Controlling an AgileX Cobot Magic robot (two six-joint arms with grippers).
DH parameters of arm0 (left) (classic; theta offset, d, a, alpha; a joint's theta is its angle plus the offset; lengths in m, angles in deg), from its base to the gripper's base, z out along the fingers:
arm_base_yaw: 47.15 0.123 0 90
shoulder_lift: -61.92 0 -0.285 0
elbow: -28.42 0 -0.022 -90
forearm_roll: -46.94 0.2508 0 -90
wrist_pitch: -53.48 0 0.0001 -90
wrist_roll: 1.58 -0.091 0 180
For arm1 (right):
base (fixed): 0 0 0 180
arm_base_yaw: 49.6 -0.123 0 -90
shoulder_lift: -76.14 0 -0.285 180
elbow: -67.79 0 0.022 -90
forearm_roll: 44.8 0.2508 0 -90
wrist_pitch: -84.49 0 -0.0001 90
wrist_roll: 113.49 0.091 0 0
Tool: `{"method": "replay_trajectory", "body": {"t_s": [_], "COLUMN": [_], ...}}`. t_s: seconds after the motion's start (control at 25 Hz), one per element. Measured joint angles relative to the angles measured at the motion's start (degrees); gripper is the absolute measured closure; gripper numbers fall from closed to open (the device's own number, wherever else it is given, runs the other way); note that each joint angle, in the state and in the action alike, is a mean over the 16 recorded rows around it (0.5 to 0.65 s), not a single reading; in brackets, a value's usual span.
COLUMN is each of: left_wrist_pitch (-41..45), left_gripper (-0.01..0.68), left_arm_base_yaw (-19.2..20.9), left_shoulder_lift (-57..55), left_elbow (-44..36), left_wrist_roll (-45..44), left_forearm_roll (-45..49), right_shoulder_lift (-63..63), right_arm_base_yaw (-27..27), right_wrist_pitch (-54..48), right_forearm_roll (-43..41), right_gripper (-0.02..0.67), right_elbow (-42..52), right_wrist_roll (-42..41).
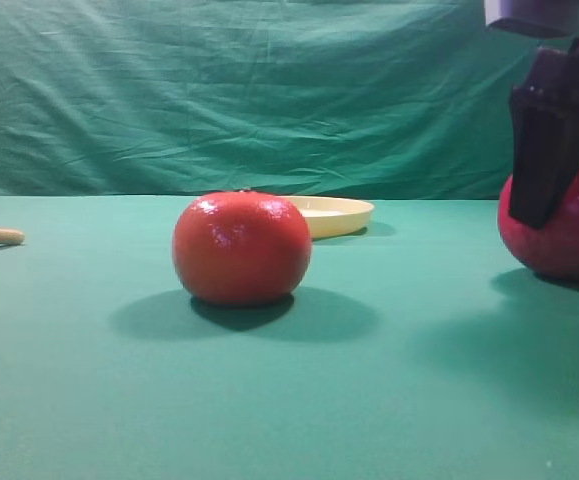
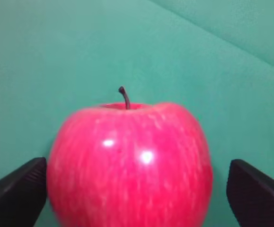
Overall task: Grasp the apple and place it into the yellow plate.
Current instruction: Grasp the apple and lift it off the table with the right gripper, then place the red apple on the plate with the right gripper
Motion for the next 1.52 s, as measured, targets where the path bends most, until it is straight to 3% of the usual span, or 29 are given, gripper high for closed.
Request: {"method": "replay_trajectory", "body": {"t_s": [0.52, 0.96, 1.52], "left_wrist_pitch": [0.00, 0.00, 0.00], "left_gripper": [0.516, 0.516, 0.516], "left_arm_base_yaw": [0.00, 0.00, 0.00], "left_shoulder_lift": [0.00, 0.00, 0.00], "left_elbow": [0.00, 0.00, 0.00], "left_wrist_roll": [0.00, 0.00, 0.00], "left_forearm_roll": [0.00, 0.00, 0.00], "right_shoulder_lift": [-2.24, -5.81, -23.37], "right_arm_base_yaw": [-0.09, -1.74, -7.28], "right_wrist_pitch": [-0.34, 0.25, 0.96], "right_forearm_roll": [1.75, 8.10, 11.16], "right_gripper": [0.120, 0.123, 0.123], "right_elbow": [-7.60, -22.91, -42.83], "right_wrist_roll": [0.01, -2.08, -9.12]}}
